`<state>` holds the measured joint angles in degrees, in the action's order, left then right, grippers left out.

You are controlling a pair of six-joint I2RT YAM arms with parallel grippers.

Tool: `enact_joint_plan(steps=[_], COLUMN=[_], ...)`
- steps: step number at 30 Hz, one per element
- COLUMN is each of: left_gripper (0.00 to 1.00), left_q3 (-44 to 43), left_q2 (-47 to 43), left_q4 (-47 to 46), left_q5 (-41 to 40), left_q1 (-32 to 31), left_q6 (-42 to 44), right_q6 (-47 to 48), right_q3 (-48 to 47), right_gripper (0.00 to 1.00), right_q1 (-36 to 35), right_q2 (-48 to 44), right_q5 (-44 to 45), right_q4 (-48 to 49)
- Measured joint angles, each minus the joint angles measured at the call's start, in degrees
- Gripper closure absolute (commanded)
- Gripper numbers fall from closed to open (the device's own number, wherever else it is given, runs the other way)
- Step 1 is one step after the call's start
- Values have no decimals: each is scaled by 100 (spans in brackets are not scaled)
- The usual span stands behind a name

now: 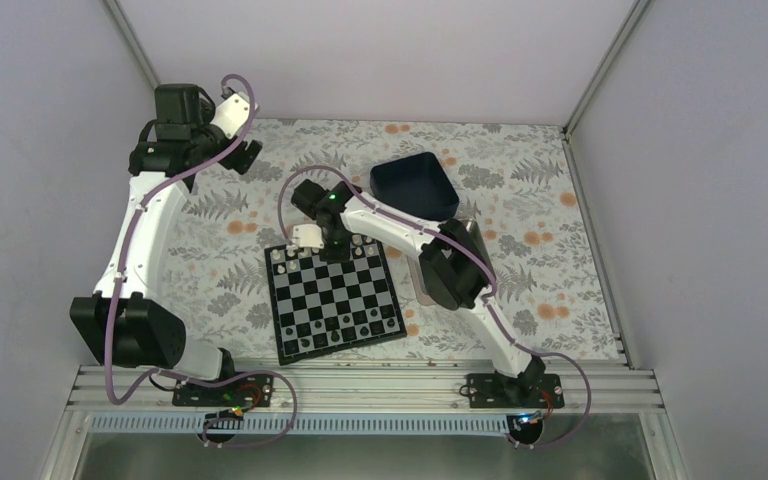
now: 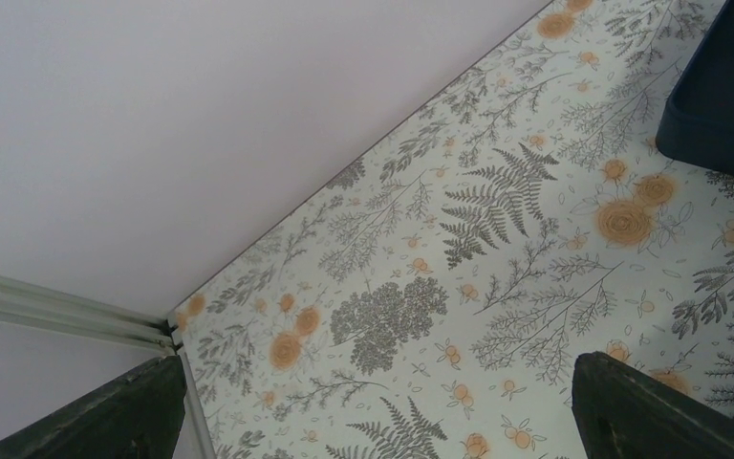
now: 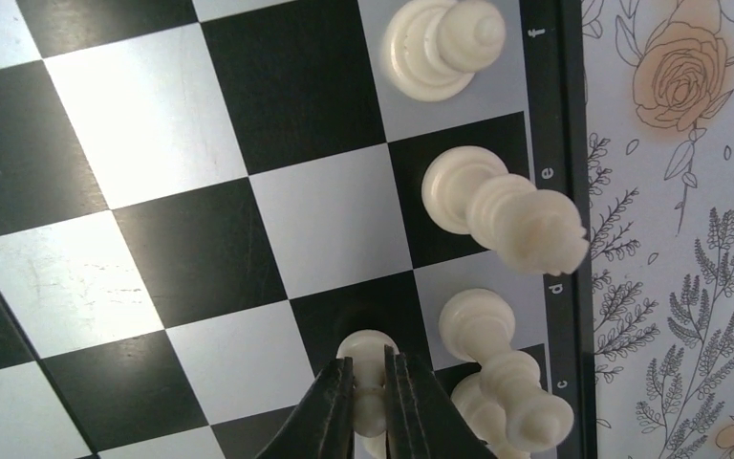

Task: Set up the chess pieces on the board
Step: Place the chess piece on the chessboard, then pick up the chess piece from the storage box.

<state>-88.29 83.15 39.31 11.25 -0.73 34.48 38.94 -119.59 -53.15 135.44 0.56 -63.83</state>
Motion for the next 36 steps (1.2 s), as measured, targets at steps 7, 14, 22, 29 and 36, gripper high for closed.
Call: enact_joint_plan(steps=[7,14,22,29,36], left_gripper=[0,0,0,0,0], left_q3=[9,13,13,216,321], left_q2=[0,0,0,-160,-232], left_q4=[22,22,28,9,-48], left_q5=[31,87,94,127,118], left_q1=[0,0,0,24,37], left_q6=[2,2,46,136,203], right_q6=[-2,-24,-120,-173,-33], right_q3=[0,0,249,1764,4052], right_gripper=[76,74,65,49,45], right_q1=[9,9,122,1209,2959], right_q2=[0,0,-542,-2745,-3956], right_q5=[-4,-68,-201,-280,70], right_q4=[39,79,-26,46,328])
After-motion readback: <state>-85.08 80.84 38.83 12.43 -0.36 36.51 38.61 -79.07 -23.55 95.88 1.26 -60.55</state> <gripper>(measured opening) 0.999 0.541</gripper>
